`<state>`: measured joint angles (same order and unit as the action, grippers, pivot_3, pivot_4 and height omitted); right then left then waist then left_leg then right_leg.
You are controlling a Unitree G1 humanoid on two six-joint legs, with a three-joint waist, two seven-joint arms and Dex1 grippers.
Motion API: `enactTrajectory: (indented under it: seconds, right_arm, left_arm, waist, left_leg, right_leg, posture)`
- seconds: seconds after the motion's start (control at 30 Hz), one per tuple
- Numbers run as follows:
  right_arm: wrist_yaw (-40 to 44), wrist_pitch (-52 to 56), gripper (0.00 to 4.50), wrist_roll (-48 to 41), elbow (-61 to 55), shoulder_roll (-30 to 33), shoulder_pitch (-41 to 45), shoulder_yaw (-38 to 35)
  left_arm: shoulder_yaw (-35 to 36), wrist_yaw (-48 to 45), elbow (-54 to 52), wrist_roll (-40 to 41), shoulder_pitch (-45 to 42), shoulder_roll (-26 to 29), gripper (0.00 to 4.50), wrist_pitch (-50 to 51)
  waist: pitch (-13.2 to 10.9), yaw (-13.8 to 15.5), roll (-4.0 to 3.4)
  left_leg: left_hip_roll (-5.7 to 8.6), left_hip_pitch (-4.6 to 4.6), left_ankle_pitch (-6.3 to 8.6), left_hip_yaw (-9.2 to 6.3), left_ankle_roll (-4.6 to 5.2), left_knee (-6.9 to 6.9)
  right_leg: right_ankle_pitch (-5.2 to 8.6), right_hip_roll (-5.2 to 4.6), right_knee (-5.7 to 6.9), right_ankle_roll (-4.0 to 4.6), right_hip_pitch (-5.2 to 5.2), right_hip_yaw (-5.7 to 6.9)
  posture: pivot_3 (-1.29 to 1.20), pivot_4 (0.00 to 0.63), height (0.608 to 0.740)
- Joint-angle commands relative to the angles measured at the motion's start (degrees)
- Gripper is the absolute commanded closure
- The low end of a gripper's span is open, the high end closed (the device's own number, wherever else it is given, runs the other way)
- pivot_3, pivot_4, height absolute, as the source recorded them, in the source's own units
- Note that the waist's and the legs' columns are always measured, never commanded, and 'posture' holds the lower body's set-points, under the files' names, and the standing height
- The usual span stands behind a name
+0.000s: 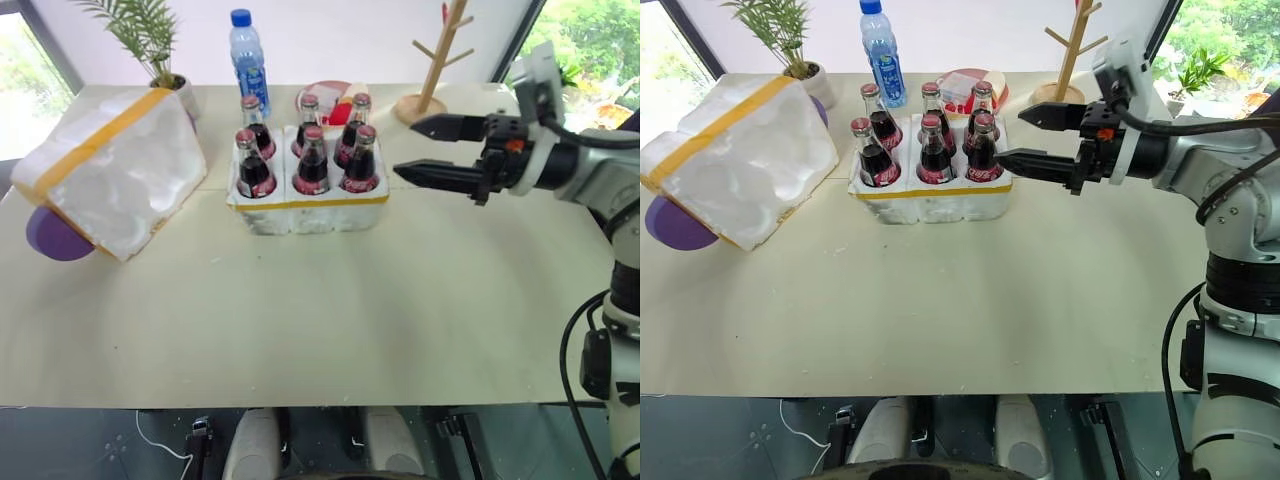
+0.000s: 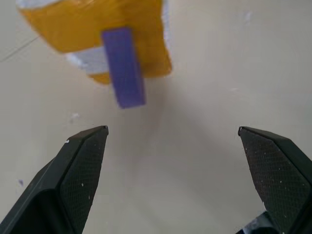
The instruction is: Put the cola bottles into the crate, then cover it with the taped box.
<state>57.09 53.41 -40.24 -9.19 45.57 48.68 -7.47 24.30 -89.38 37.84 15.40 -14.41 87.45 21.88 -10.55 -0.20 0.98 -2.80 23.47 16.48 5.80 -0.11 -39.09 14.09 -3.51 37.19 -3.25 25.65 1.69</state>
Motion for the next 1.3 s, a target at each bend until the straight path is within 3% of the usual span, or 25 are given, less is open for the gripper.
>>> enactTrajectory:
  seconds: [0.03, 0.23, 0.4, 0.8, 0.9, 1.1, 1.13, 1.3]
  right_arm:
    - [0.24, -1.96, 0.04, -0.37, -1.26, 0.32, 1.24, -0.52]
    - [-0.72, -2.31, 0.04, -1.6, -5.25, -0.85, -1.79, -0.08]
    - [-2.96, -0.89, 0.04, -3.16, -8.1, -1.16, -3.97, -1.02]
    - [-8.44, 2.17, 0.04, -7.24, -12.8, -0.4, -6.68, -3.29]
    - [-9.2, 2.43, 0.0, -7.85, -13.2, -0.16, -6.92, -3.64]
    - [-9.69, 1.87, 0.0, -7.95, -13.53, 0.11, -7.4, -3.18]
    - [-9.7, 1.73, 0.0, -7.93, -13.44, 0.09, -7.4, -3.08]
    - [-9.15, 2.76, 0.0, -8.9, -12.32, 0.13, -7.25, -2.93]
  left_arm:
    - [-12.19, -1.01, 7.23, -5.95, -15.01, -0.73, 0.0, -1.61]
    - [-27.41, 0.63, 22.48, -19.37, -41.78, -9.53, 0.0, -3.85]
    - [-31.84, 1.64, 30.57, -24.69, -52.78, -14.62, 0.0, -4.78]
    - [-34.6, 11.43, 37.17, -31.1, -55.37, -22.67, 0.0, -9.32]
    - [-33.9, 12.63, 37.66, -31.14, -55.38, -23.3, 0.91, -9.27]
    - [-34.24, 10.66, 37.81, -31.83, -55.58, -22.64, 3.97, -9.08]
    - [-34.34, 10.1, 37.75, -31.93, -55.61, -22.44, 4.22, -9.09]
    - [-34.04, 11.38, 37.53, -32.22, -55.27, -21.71, 4.23, -9.74]
  waist:
    - [0.02, 0.08, 0.07]
    - [0.08, 0.69, 0.18]
    - [0.04, 0.43, 0.38]
    - [0.06, -0.48, 0.48]
    - [0.07, -0.47, 0.49]
    - [0.08, -0.49, 0.5]
    - [0.08, -0.49, 0.51]
    - [0.08, -0.52, 0.51]
  left_leg:
    - [0.03, 0.04, 0.01, 0.03, 0.01, -0.03]
    - [-0.01, 0.02, 0.03, 0.05, 0.07, -0.09]
    - [-0.03, 0.03, 0.03, 0.04, 0.08, -0.11]
    - [-0.04, 0.05, 0.06, 0.0, 0.12, -0.13]
    - [-0.04, 0.05, 0.06, 0.0, 0.13, -0.13]
    - [-0.03, 0.04, 0.06, 0.0, 0.13, -0.14]
    - [-0.03, 0.04, 0.06, 0.0, 0.13, -0.14]
    - [-0.02, 0.04, 0.06, 0.0, 0.13, -0.14]
  right_leg:
    - [-0.03, 0.0, -0.02, -0.05, 0.01, 0.0]
    - [-0.22, 0.16, 0.06, -0.37, -0.01, 0.0]
    - [-0.21, 0.17, 0.05, -0.37, -0.01, -0.02]
    - [-0.21, 0.1, 0.06, -0.37, -0.01, -0.01]
    - [-0.21, 0.09, 0.06, -0.37, -0.01, -0.01]
    - [-0.22, 0.09, 0.07, -0.38, -0.01, -0.01]
    - [-0.22, 0.09, 0.07, -0.38, -0.01, -0.01]
    - [-0.22, 0.09, 0.07, -0.38, -0.01, -0.01]
  posture:
    - [0.0, 0.15, 0.74]
    - [0.0, 0.15, 0.74]
    - [0.0, 0.15, 0.74]
    - [0.0, 0.15, 0.74]
    - [0.0, 0.15, 0.74]
    - [0.0, 0.15, 0.74]
    - [0.0, 0.15, 0.74]
    - [0.0, 0.15, 0.74]
